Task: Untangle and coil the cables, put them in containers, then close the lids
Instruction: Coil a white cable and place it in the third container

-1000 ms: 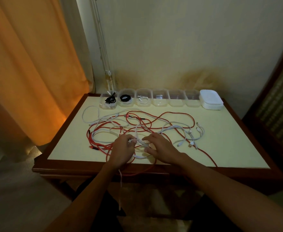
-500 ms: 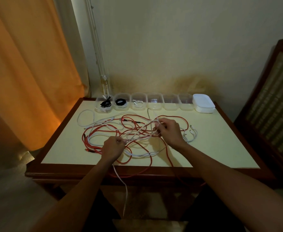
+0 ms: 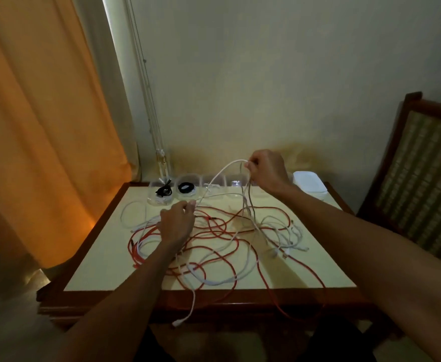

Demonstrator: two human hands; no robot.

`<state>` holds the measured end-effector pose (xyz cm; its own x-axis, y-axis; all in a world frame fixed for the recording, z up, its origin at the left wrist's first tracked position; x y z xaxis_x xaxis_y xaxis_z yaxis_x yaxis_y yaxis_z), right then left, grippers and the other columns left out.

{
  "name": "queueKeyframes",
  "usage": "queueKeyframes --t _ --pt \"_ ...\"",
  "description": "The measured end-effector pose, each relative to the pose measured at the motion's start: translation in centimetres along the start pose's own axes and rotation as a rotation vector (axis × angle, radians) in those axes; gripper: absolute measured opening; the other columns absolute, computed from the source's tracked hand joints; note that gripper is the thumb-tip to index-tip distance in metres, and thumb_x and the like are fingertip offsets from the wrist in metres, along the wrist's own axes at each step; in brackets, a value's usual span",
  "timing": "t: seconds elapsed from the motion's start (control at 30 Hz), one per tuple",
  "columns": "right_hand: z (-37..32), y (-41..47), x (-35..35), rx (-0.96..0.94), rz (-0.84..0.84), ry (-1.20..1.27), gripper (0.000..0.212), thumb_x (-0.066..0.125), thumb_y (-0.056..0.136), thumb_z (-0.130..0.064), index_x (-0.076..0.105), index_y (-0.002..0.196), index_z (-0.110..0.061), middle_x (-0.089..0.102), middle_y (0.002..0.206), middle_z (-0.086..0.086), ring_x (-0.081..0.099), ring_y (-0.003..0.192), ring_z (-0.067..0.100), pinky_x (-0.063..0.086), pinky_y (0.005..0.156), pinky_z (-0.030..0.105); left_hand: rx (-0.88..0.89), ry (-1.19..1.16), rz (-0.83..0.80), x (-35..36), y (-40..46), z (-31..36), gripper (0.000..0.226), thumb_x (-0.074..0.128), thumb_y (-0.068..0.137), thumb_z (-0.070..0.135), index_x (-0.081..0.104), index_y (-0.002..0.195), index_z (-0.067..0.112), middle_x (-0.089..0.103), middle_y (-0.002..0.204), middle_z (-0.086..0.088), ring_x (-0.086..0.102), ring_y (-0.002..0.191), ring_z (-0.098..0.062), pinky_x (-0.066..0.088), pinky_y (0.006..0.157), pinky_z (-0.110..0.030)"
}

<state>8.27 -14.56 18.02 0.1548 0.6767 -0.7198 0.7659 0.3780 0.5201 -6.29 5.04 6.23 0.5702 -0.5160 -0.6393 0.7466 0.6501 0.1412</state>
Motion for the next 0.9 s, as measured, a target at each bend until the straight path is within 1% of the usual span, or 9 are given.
queueKeyframes --t 0.13,0.2,0.33,0.4,0.53,0.63,0.73,0.83,0.9 --pt "0.7 3.1 -2.2 0.147 0.015 0.068 0.016 0.069 0.091 -0.021 0.071 0.082 -0.009 0.071 0.078 0.011 0.068 0.07 0.028 0.059 0.068 0.042 0.218 -0.017 -0.001 -1.5 1.9 4.3 0.053 0.034 0.093 0.068 0.062 0.089 0.023 0.066 0.087 0.0 0.061 0.088 -0.021 0.049 0.081 -0.044" --pt "1.3 3.7 -2.7 0.263 0.012 0.194 0.016 0.065 0.093 -0.019 0.067 0.083 -0.007 0.069 0.077 0.01 0.068 0.064 0.027 0.06 0.061 0.041 0.298 -0.016 -0.083 -1.4 2.8 5.7 0.056 0.042 0.083 0.078 0.064 0.101 0.029 0.066 0.092 0.008 0.061 0.085 -0.012 0.051 0.073 -0.034" --pt "2.9 5.2 -3.7 0.432 0.059 0.388 0.016 0.057 0.092 -0.007 0.064 0.079 -0.002 0.067 0.076 0.015 0.061 0.057 0.025 0.049 0.048 0.029 0.567 0.072 -0.055 -1.6 3.9 8.6 0.023 0.053 0.098 0.037 0.069 0.106 0.023 0.063 0.08 0.006 0.058 0.074 -0.013 0.037 0.059 -0.023" --pt "4.6 5.8 -4.9 0.519 0.205 0.509 0.017 0.051 0.088 -0.002 0.064 0.078 0.002 0.064 0.071 0.015 0.059 0.053 0.025 0.049 0.045 0.027 0.537 0.125 -0.012 -1.7 5.1 8.3 0.023 0.049 0.1 0.027 0.07 0.106 0.018 0.065 0.078 0.001 0.059 0.074 -0.019 0.038 0.059 -0.03" --pt "8.2 5.1 -6.4 0.682 0.452 0.753 0.019 0.045 0.086 0.003 0.064 0.083 0.005 0.057 0.064 0.012 0.052 0.04 0.018 0.051 0.045 0.027 0.365 0.184 -0.036 -1.1 8.0 6.1 0.028 0.045 0.099 0.036 0.071 0.108 0.026 0.072 0.086 -0.001 0.066 0.08 -0.023 0.054 0.071 -0.037" --pt "9.3 3.2 -4.3 0.788 0.251 0.911 0.015 0.047 0.084 0.01 0.059 0.08 0.003 0.045 0.059 0.012 0.044 0.039 0.018 0.044 0.041 0.025 0.198 -0.226 -0.131 -0.5 8.4 6.4 0.029 0.046 0.102 0.027 0.07 0.095 0.012 0.066 0.071 -0.004 0.062 0.067 -0.023 0.05 0.062 -0.031" --pt "8.8 0.5 -1.8 0.822 -0.08 0.962 0.014 0.048 0.092 0.003 0.057 0.083 -0.004 0.04 0.057 0.005 0.036 0.04 0.014 0.034 0.04 0.023 -0.106 -0.813 -0.262 0.3 8.0 7.5 0.027 0.041 0.105 0.023 0.059 0.093 0.007 0.041 0.055 -0.001 0.04 0.047 -0.014 0.04 0.044 -0.023" --pt "8.7 -1.7 -0.2 0.827 -0.211 0.918 0.016 0.044 0.092 0.0 0.057 0.084 -0.007 0.034 0.061 0.002 0.026 0.044 0.013 0.032 0.042 0.024 -0.18 -1.112 -0.37 0.4 7.9 9.3 0.023 0.04 0.103 0.015 0.049 0.082 0.013 0.025 0.047 0.006 0.023 0.037 -0.007 0.025 0.037 -0.019" --pt "8.9 -3.1 0.8 0.846 -0.247 0.878 0.018 0.047 0.096 -0.005 0.064 0.099 -0.003 0.031 0.065 0.001 0.022 0.044 0.012 0.03 0.044 0.025 -0.16 -1.261 -0.453 0.2 7.4 10.6 0.026 0.041 0.099 0.013 0.047 0.074 0.014 0.022 0.043 0.007 0.019 0.034 -0.006 0.017 0.035 -0.019"
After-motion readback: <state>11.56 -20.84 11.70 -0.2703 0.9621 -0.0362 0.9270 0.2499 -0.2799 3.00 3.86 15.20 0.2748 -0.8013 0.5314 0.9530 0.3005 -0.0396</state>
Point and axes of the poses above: each hand's wrist, its own y-axis towards the middle knuckle, its own x-axis out of the palm, z = x × y, the point moved 5 cm from there along y, towards the middle knuckle
